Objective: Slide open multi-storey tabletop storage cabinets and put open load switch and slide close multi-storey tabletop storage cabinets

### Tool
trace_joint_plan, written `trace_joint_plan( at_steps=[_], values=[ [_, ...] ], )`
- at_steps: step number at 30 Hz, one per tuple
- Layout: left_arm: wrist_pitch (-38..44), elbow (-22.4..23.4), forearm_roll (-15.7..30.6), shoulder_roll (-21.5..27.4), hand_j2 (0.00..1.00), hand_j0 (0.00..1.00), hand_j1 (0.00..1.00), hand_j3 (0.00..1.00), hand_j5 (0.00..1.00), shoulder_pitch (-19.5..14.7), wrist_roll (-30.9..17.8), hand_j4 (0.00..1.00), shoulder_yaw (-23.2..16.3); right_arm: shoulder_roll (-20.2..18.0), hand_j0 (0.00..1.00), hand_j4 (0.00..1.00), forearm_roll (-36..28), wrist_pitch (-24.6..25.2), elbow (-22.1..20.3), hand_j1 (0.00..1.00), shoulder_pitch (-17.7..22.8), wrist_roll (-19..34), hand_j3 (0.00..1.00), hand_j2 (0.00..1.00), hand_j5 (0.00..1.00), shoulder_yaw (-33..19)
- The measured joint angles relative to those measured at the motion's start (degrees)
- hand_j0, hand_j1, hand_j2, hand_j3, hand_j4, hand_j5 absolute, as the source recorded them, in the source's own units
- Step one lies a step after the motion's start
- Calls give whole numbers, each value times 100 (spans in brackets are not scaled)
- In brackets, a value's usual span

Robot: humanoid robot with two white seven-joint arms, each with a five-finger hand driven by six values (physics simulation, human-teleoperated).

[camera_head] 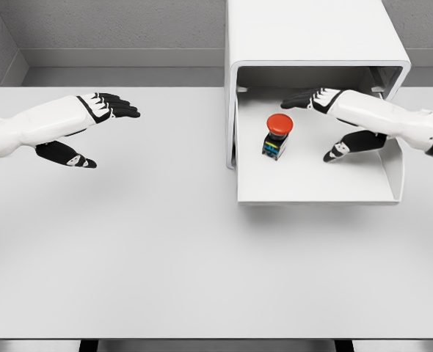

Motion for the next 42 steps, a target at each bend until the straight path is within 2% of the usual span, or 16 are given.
trace_joint_plan(
  at_steps=[6, 8, 11, 20, 34, 38, 42],
  values=[
    [0, -1, -8, 4, 100, 100, 100, 100, 100, 0, 0, 100, 2, 113, 100, 100, 63, -13, 164, 100, -202, 17, 100, 100, 100, -3],
    [0, -1, -9, 1, 100, 100, 100, 100, 100, 0, 0, 100, 1, 110, 94, 94, 63, -12, 160, 94, -193, 12, 94, 94, 94, 29],
    [0, -1, -11, -1, 100, 100, 100, 100, 100, 0, 0, 100, 1, 87, 91, 91, 63, -12, 161, 91, -193, 8, 91, 91, 91, 53],
    [-1, 2, -18, -7, 100, 100, 100, 100, 100, 0, 0, 100, -5, -171, 87, 87, 36, -31, 116, 87, -202, -18, 87, 87, 87, 39],
    [0, 0, -20, 1, 100, 100, 100, 100, 100, 0, 0, 100, 0, -1265, 88, 88, -310, -12, -858, 88, -439, -160, 88, 88, 88, 73],
    [0, 0, -20, 5, 100, 100, 100, 100, 100, 0, 0, 100, 1, -1299, 90, 90, -315, -11, -963, 90, -510, -280, 90, 90, 90, 81],
    [0, 0, -20, 5, 100, 100, 100, 100, 100, 0, 0, 100, 0, -1079, 91, 91, -318, -10, -995, 91, -501, -346, 91, 91, 91, 233]
  ],
)
